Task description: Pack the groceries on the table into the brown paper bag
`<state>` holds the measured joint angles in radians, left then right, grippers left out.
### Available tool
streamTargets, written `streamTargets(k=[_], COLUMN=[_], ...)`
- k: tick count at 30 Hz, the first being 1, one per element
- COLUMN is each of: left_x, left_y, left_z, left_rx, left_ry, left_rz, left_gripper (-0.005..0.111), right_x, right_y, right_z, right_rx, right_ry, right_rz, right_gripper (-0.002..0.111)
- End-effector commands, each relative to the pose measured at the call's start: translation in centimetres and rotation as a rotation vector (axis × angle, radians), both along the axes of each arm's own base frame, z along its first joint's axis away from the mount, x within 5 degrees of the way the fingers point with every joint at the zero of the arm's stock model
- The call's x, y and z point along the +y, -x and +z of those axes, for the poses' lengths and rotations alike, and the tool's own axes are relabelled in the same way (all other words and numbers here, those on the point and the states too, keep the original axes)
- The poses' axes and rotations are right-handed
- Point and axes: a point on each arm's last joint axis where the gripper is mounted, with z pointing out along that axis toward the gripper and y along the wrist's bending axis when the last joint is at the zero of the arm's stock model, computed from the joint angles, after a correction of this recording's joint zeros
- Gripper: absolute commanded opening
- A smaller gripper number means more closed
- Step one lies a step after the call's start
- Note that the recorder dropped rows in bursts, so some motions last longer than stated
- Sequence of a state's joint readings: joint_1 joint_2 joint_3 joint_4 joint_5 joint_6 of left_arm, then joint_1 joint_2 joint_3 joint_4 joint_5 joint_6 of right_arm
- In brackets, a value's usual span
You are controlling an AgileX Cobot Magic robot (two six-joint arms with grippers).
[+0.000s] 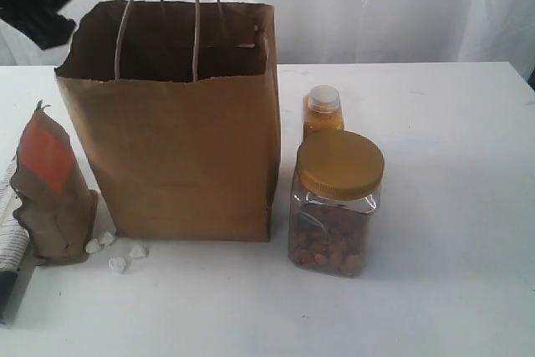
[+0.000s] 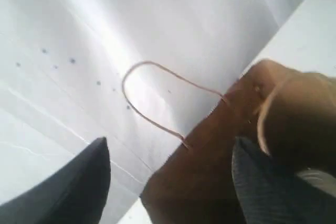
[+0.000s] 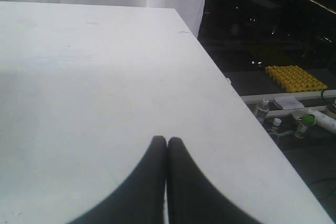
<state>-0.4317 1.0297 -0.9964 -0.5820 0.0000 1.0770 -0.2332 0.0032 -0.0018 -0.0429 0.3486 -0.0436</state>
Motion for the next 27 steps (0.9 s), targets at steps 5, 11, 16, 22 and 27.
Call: streamTargets(k=[5, 11, 16, 22, 27], left_x=[3.1, 6.5, 11.1, 9.5, 8.1], left_y=[6.7, 6.6, 4.8, 5.1, 6.4], left_z=[4.1, 0.2, -6.8, -9.3, -7.9], left_rx=[-0.206, -0.355, -0.041, 0.098, 0.015], left_ry=[0.114, 0.03, 0.22, 0.074, 0.128], left_rz=[0.004, 0.302, 0.838, 0.64, 0.449], left_gripper=[0.046, 0.0, 0.0, 0.0, 0.0], right_x=[0.0, 0.0, 0.0, 0.0, 0.0], right_y=[0.0, 0.0, 0.0, 0.0, 0.0], right_z=[0.0, 0.0, 0.0, 0.0, 0.0], right_rx=[-0.003, -0.003, -0.003, -0.003, -0.003], right_ry=[0.012, 0.012, 0.012, 0.012, 0.012], right_rz=[-0.005, -0.005, -0.005, -0.005, -0.005], right_gripper=[0.0, 0.0, 0.0, 0.0, 0.0])
